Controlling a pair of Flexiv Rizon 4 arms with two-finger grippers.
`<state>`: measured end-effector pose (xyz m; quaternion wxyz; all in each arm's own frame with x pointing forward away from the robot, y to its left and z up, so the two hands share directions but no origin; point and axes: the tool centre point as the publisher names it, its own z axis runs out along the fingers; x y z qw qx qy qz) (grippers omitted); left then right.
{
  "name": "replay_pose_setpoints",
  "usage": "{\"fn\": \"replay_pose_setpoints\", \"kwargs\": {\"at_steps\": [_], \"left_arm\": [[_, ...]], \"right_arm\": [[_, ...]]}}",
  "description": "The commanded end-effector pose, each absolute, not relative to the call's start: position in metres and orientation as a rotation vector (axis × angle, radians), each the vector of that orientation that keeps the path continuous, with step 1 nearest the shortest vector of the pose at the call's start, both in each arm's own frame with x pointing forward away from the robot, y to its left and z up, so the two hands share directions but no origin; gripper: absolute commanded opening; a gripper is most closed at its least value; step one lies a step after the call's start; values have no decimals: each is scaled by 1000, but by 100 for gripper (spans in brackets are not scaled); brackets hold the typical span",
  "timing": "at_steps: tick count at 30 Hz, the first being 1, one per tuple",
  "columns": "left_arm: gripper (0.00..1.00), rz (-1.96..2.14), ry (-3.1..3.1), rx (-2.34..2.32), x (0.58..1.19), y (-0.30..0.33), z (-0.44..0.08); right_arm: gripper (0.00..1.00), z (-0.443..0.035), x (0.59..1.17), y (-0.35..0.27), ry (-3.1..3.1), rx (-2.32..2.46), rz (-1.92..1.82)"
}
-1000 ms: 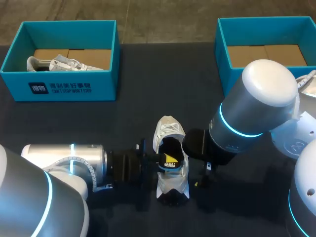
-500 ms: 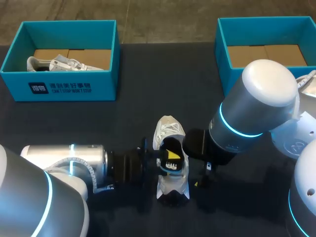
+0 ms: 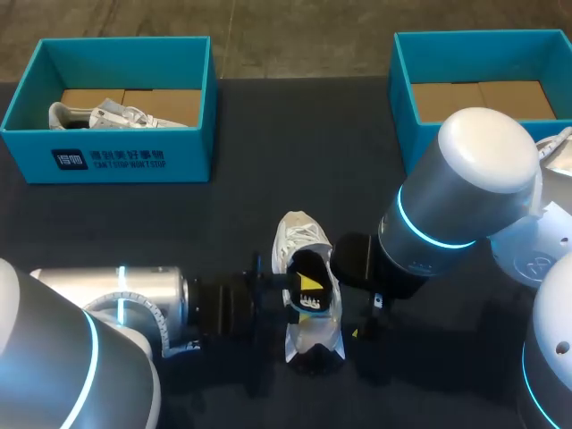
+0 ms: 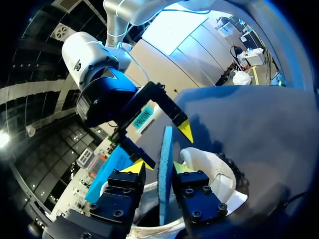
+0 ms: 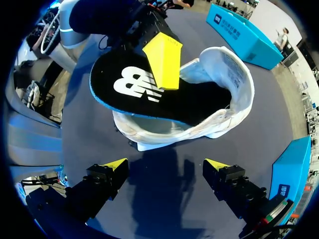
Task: Take the shoe out of the shoebox, open the shoe tongue, remove and reinsert the insole, then place the shoe into the shoebox
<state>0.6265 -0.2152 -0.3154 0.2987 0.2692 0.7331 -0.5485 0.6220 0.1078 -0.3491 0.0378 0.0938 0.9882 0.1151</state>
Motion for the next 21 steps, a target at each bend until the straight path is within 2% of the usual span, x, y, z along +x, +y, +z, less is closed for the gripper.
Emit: {"fn": "replay_pose_setpoints", "kwargs": {"at_steps": [1, 3, 4, 5, 21], "left_arm": [[15, -1437, 1964, 702, 619, -213, -310], [8, -1433, 1968, 700, 618, -213, -310], [1, -1434, 1972, 699, 617, -214, -310], [0, -1433, 1976, 699, 617, -215, -310], [0, -1394, 1991, 713, 633, -220, -332]], "right_arm": [[100, -350, 621, 106, 3031, 286, 358], [100, -350, 621, 106, 3031, 286, 358], [100, -350, 621, 106, 3031, 286, 358], [100, -350, 621, 106, 3031, 286, 358], [100, -350, 621, 106, 3031, 286, 358]]}}
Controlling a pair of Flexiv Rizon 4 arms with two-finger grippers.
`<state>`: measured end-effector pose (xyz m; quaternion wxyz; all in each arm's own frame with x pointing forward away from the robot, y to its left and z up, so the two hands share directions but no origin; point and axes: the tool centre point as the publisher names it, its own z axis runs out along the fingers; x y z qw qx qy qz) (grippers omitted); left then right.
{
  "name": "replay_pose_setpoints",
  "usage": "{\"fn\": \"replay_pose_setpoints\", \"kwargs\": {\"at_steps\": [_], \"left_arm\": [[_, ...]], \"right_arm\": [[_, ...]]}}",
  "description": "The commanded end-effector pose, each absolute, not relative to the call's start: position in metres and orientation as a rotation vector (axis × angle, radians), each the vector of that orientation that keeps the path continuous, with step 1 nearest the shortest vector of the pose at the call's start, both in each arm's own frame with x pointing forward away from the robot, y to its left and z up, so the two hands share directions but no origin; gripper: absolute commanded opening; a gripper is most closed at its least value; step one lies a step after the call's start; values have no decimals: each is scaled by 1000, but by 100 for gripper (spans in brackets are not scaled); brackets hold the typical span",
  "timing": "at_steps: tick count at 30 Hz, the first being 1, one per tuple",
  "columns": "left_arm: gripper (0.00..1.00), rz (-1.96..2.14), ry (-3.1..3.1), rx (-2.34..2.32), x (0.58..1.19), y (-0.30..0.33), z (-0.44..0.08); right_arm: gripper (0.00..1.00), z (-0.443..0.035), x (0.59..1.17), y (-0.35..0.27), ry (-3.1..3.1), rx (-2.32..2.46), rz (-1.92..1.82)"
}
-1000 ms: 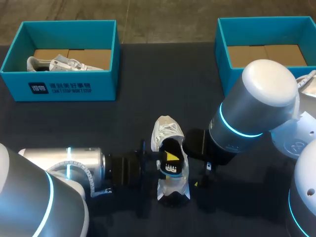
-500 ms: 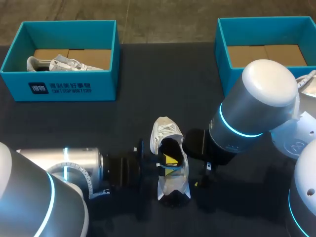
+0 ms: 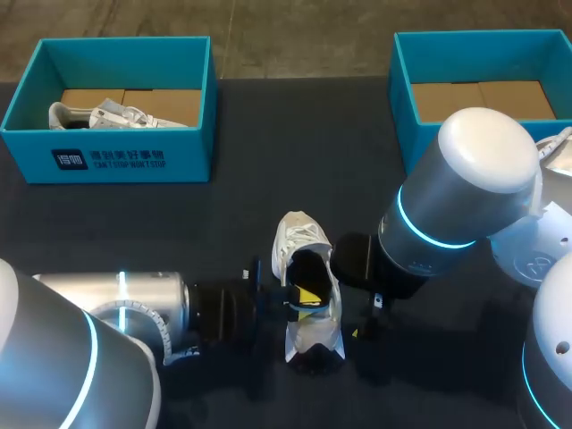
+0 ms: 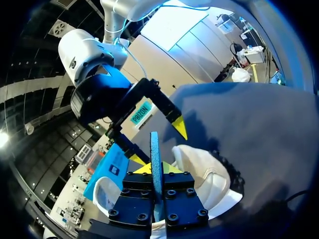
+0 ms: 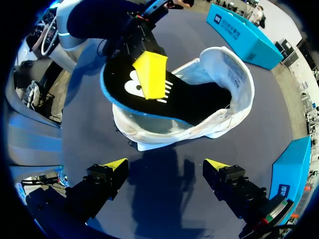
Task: Take the shoe out of the shoebox, open the shoe tongue, remove and reinsert the insole, then place the shoe into the shoebox
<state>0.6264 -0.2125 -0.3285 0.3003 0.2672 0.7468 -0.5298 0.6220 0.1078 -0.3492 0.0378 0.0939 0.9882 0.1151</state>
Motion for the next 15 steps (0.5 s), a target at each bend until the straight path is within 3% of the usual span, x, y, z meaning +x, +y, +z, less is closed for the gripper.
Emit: {"fn": "replay_pose_setpoints", "kwargs": {"at_steps": [1, 15], "left_arm": [[0, -1391, 1991, 719, 634, -221, -333], [0, -1330, 2000, 721, 643, -215, -343]], "right_arm": [[100, -350, 621, 106, 3031, 286, 358], [100, -350, 621, 106, 3031, 286, 358]]}}
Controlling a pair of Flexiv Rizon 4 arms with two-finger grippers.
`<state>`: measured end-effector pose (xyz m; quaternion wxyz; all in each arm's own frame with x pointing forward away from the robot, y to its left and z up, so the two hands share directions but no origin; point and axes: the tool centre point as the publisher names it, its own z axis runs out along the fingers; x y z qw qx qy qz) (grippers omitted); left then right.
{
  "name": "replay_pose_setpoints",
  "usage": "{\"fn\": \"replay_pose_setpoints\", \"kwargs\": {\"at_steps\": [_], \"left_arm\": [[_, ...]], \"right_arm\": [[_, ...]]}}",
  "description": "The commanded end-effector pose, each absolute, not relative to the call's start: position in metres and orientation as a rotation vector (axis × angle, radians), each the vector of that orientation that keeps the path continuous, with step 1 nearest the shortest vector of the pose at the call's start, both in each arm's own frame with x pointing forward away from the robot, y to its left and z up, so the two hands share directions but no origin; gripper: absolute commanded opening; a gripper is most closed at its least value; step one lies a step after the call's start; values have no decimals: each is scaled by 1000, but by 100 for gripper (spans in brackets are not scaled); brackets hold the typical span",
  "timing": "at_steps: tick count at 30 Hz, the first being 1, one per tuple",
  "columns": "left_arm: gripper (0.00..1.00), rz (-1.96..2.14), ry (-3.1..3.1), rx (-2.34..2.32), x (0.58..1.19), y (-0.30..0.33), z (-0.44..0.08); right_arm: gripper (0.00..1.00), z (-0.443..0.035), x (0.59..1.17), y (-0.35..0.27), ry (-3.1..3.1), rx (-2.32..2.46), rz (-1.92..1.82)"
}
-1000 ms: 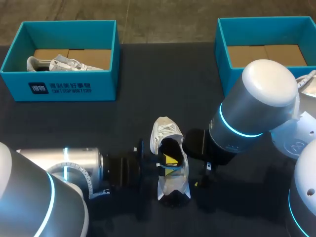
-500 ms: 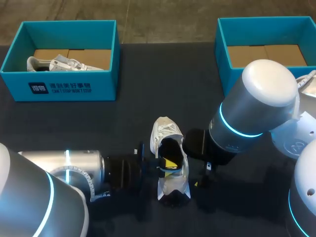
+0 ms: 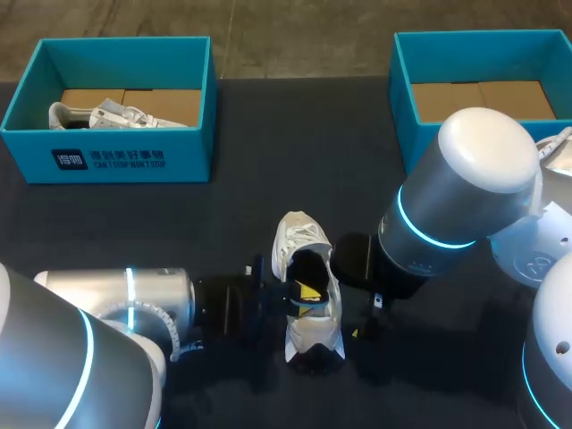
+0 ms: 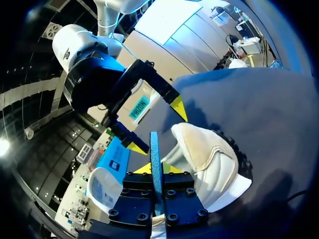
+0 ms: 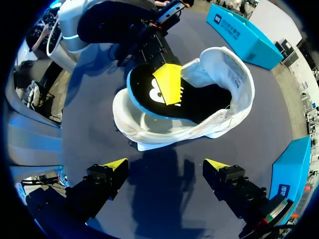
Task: Take the shoe out of the shoebox, open the shoe tongue, remove and reinsert the insole, then place the shoe into the shoebox
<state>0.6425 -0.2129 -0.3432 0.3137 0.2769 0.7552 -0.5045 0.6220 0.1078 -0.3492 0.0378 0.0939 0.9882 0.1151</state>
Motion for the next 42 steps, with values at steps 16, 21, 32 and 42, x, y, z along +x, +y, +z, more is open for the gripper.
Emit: {"fn": "replay_pose_setpoints", "kwargs": {"at_steps": [16, 21, 32, 42], "left_arm": [[28, -1397, 1986, 696, 628, -203, -323], [28, -1422, 2005, 683, 624, -201, -320], [0, -1441, 2013, 713, 621, -211, -326], [0, -1365, 2038, 734, 636, -216, -339]], "right_arm": [[100, -350, 621, 106, 3031, 286, 358], [100, -350, 621, 106, 3031, 286, 358], [100, -350, 621, 106, 3031, 286, 358], [100, -350, 621, 106, 3031, 286, 358]]}}
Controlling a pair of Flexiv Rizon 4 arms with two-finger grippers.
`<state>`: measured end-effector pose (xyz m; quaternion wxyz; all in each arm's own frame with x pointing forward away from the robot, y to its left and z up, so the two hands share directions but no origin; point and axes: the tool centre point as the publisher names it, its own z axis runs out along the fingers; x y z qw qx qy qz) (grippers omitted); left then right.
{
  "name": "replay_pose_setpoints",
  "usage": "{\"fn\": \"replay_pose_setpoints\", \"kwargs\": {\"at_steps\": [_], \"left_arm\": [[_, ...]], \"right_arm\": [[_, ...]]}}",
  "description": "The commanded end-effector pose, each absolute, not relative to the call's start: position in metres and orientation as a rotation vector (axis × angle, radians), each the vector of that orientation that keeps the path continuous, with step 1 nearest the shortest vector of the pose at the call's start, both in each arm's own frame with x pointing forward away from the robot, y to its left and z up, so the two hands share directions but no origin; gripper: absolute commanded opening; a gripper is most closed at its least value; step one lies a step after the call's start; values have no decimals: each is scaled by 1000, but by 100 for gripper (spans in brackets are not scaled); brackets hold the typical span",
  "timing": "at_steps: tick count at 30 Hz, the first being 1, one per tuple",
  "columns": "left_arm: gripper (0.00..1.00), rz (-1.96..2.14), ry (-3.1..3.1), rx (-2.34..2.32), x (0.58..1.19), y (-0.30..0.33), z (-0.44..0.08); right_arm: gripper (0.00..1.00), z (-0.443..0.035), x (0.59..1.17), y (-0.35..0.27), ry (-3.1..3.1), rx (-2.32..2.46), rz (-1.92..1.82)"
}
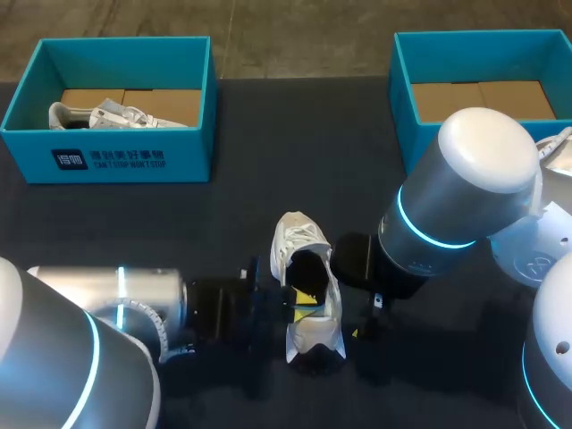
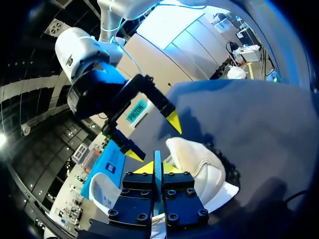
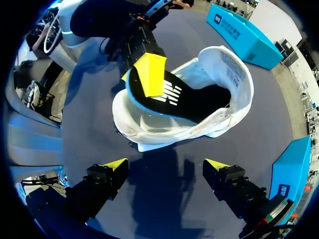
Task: Take the shoe out of the shoebox, open the shoe tongue, remove and reinsert the insole, then place the shoe into the shoebox
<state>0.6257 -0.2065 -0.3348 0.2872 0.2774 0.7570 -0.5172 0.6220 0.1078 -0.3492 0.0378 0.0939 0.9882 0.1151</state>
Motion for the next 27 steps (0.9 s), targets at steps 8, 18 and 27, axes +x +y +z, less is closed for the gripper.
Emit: {"fn": "replay_pose_setpoints", "kwargs": {"at_steps": [8, 18, 27], "left_arm": [[0, -1352, 2058, 717, 645, -216, -345], [9, -1417, 2053, 711, 638, -213, -335], [25, -1415, 2072, 733, 628, -212, -326]], "right_arm": [[100, -350, 621, 106, 3031, 286, 358], [100, -350, 621, 106, 3031, 286, 358], [100, -350, 621, 106, 3031, 286, 358]]}}
